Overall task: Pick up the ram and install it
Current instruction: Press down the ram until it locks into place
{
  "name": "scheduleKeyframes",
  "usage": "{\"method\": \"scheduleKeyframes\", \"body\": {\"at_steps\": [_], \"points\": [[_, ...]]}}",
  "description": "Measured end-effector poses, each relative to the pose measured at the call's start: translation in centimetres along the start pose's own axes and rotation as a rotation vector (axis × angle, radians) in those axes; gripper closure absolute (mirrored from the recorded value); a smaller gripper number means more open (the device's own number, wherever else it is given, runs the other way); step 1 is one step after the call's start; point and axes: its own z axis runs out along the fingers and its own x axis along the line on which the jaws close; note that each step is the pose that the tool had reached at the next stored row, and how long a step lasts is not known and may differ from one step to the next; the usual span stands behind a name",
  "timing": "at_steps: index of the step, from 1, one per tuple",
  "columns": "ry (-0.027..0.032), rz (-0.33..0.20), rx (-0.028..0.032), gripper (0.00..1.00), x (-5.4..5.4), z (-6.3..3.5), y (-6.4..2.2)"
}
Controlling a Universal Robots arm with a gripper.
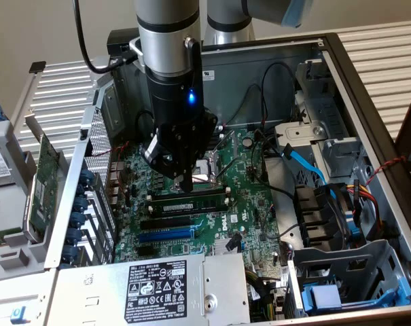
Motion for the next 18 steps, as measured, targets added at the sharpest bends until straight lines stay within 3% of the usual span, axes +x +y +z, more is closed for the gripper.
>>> {"method": "scheduleKeyframes", "body": {"at_steps": [13, 18], "points": [[0.0132, 0.146, 0.0077, 0.89, 0.0, 0.0, 0.0], [0.0171, 0.207, 0.0074, 0.89, 0.0, -0.01, 0.0]]}}
